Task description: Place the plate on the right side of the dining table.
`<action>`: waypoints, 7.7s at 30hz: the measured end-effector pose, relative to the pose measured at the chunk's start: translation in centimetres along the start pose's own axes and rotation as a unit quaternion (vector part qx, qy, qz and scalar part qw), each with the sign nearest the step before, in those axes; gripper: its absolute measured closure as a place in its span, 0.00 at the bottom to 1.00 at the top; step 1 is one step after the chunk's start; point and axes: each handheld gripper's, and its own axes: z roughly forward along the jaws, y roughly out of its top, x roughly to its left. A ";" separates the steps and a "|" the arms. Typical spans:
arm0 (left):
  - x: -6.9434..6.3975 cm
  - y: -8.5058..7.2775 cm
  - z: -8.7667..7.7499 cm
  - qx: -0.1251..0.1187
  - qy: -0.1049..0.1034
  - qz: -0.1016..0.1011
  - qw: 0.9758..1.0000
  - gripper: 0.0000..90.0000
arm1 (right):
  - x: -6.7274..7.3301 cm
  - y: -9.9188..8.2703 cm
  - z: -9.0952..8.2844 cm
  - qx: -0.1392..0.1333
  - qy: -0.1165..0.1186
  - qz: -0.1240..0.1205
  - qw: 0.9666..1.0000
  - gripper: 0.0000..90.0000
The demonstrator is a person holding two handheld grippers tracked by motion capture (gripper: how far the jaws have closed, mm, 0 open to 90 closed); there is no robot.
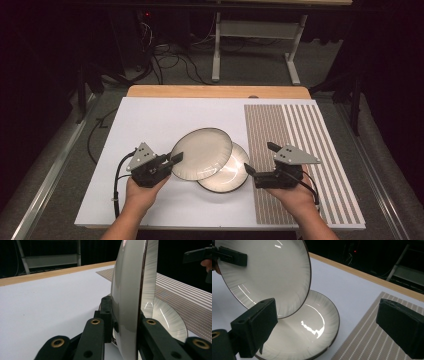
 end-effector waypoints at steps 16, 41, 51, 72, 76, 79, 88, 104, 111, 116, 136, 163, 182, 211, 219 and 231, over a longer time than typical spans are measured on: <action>0.1 0.0 0.0 0.001 -0.006 0.002 1.000 0.88 | 0.8 1.2 6.3 0.030 0.029 0.035 0.999 0.17; 0.8 -0.3 0.1 -0.004 -0.018 -0.027 0.999 0.88 | 0.1 0.5 9.2 0.023 0.126 0.106 0.986 0.88; 0.7 -0.2 -0.3 -0.008 -0.033 -0.054 0.998 0.89 | 0.2 0.9 7.8 0.019 0.133 0.102 0.986 0.92; -4.3 2.6 3.3 -0.002 -0.067 -0.033 0.997 0.88 | -2.4 0.5 0.4 -0.007 0.090 0.076 0.993 0.95; -5.6 3.2 5.1 0.005 -0.076 -0.031 0.997 0.88 | -3.8 -0.3 -1.3 -0.014 0.074 0.084 0.994 0.95; -6.5 3.6 6.6 0.012 -0.087 -0.035 0.996 0.88 | -4.9 -1.0 -2.7 -0.015 0.062 0.093 0.994 0.95; -9.3 4.9 11.1 0.036 -0.109 -0.033 0.993 0.88 | -8.1 -2.6 -6.2 -0.019 0.027 0.108 0.994 0.96; -11.8 5.6 17.6 0.077 -0.126 -0.030 0.989 0.88 | -12.3 -6.1 -9.4 -0.035 -0.017 0.156 0.987 0.96; -11.8 5.5 19.0 0.083 -0.125 -0.034 0.988 0.87 | -13.0 -6.6 -9.3 -0.030 -0.033 0.160 0.986 0.96; -11.6 5.5 19.8 0.087 -0.122 -0.035 0.988 0.87 | -13.4 -6.7 -9.1 -0.025 -0.043 0.157 0.986 0.97; -11.4 4.8 22.7 0.114 -0.100 -0.047 0.987 0.86 | -14.8 -7.8 -8.1 0.001 -0.063 0.171 0.983 0.97; -12.4 4.1 23.8 0.150 -0.070 -0.027 0.986 0.87 | -15.1 -9.3 -8.1 0.027 -0.071 0.185 0.980 0.96; -10.8 4.9 20.3 0.087 -0.036 0.001 0.996 0.55 | -15.3 -9.5 -7.9 0.036 -0.077 0.189 0.978 0.96; -1.5 1.3 5.1 0.019 0.046 -0.012 0.999 0.00 | -15.5 -9.2 -7.3 0.053 -0.092 0.192 0.976 0.94; 0.7 0.3 0.3 0.013 0.073 -0.009 0.997 0.00 | -15.6 -9.1 -7.0 0.060 -0.096 0.194 0.974 0.94; 2.7 -1.9 -4.0 -0.009 0.097 -0.023 0.995 0.00 | -16.1 -8.9 -6.1 0.083 -0.106 0.206 0.969 0.91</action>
